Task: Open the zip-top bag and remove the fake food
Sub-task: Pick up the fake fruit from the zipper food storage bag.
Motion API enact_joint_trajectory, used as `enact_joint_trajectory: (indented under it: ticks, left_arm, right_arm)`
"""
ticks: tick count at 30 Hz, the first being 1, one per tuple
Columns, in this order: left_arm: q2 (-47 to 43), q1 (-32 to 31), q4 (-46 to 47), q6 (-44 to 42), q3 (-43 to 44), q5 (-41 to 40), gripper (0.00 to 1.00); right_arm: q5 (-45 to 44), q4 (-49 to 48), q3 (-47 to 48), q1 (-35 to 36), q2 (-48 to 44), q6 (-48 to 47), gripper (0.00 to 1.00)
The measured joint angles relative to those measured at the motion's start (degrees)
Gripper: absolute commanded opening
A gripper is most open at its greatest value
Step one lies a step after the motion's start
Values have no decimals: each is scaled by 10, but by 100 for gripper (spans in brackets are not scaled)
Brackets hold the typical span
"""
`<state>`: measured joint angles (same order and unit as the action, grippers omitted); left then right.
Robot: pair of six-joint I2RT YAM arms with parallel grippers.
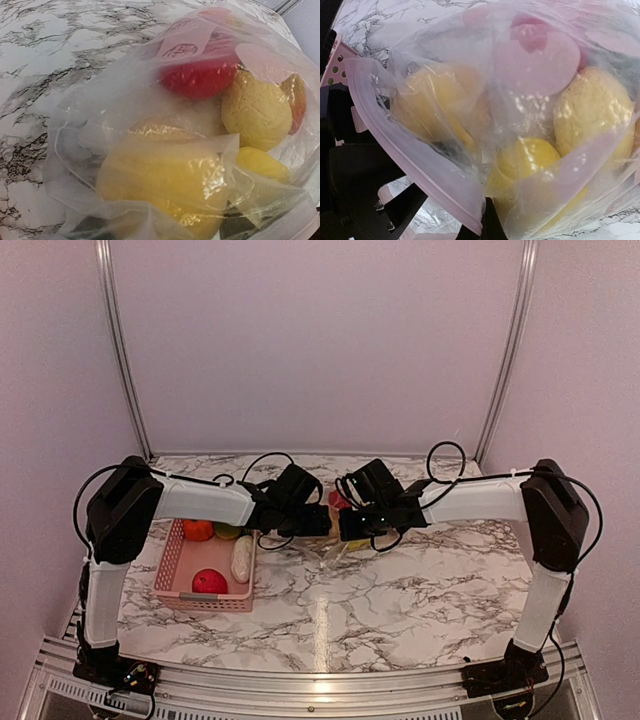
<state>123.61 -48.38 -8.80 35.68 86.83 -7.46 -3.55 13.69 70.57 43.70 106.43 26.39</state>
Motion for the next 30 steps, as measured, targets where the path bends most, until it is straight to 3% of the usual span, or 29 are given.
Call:
enact_joint_trajectory:
  ticks: [30]
  left_arm:
    - [-114,-23,2,1,-91,43,61]
  right_arm:
    - [7,-4,1,0,4,-1,0]
